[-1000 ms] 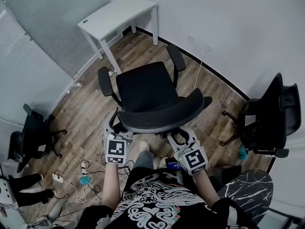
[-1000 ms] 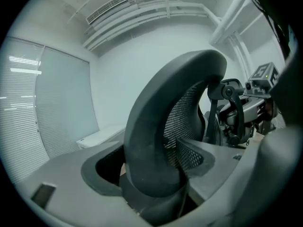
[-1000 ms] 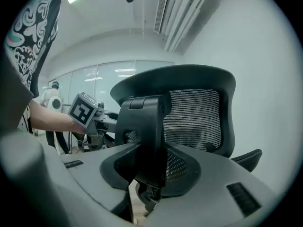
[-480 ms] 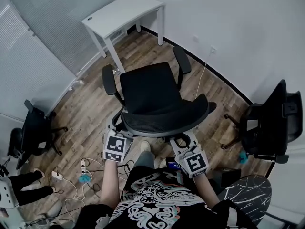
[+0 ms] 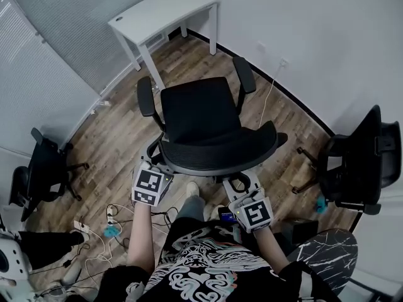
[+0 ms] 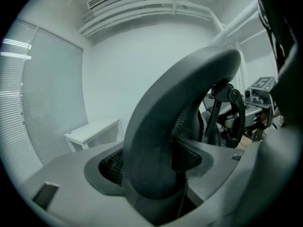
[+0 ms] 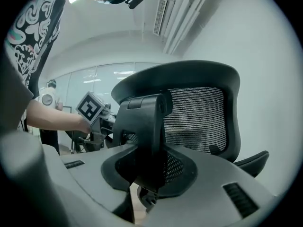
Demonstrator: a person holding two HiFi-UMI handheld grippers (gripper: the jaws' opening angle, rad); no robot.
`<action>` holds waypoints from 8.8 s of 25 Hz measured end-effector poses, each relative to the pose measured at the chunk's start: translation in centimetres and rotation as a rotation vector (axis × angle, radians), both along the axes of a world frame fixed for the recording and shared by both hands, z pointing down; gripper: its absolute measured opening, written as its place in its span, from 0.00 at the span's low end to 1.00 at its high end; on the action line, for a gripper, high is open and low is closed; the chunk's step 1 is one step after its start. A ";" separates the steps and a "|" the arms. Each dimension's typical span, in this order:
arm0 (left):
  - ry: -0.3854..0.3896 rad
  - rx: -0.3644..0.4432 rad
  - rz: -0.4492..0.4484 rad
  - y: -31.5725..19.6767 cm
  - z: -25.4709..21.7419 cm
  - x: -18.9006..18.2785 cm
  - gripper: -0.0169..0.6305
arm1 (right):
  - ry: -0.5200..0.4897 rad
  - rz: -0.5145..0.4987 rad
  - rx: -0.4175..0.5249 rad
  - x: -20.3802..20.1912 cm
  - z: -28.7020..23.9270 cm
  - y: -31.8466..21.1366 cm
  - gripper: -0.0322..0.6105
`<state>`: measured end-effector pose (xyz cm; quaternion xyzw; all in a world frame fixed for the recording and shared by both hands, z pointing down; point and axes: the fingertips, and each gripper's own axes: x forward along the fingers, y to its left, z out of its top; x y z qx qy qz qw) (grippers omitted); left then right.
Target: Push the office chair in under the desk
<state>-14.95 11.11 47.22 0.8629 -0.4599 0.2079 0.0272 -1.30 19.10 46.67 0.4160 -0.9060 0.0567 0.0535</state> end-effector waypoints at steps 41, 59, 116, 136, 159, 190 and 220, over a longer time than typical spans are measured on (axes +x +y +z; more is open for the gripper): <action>0.001 0.025 0.047 -13.1 -0.3 -1.9 0.52 | -0.073 0.097 0.030 -1.6 -0.2 -12.8 0.17; 0.000 0.027 0.092 -15.4 -0.3 -2.9 0.52 | -0.080 0.168 0.032 -2.8 -0.1 -14.7 0.17; -0.005 0.026 0.111 -27.7 -0.2 -4.3 0.52 | -0.079 0.088 0.015 -4.8 0.0 -26.3 0.17; -0.005 0.037 0.100 -33.1 -0.3 -4.7 0.52 | -0.084 0.034 0.006 -5.3 0.0 -31.5 0.17; 0.003 0.017 0.062 -34.8 -0.3 -3.6 0.52 | -0.055 0.056 0.017 -3.7 -0.2 -34.1 0.16; 0.008 0.017 -0.044 -39.3 -0.2 -0.4 0.52 | -0.013 0.035 -0.023 0.4 -0.2 -40.8 0.18; 0.084 -0.054 -0.072 -43.6 -0.1 4.4 0.44 | -0.025 0.040 0.006 6.7 -0.3 -48.1 0.17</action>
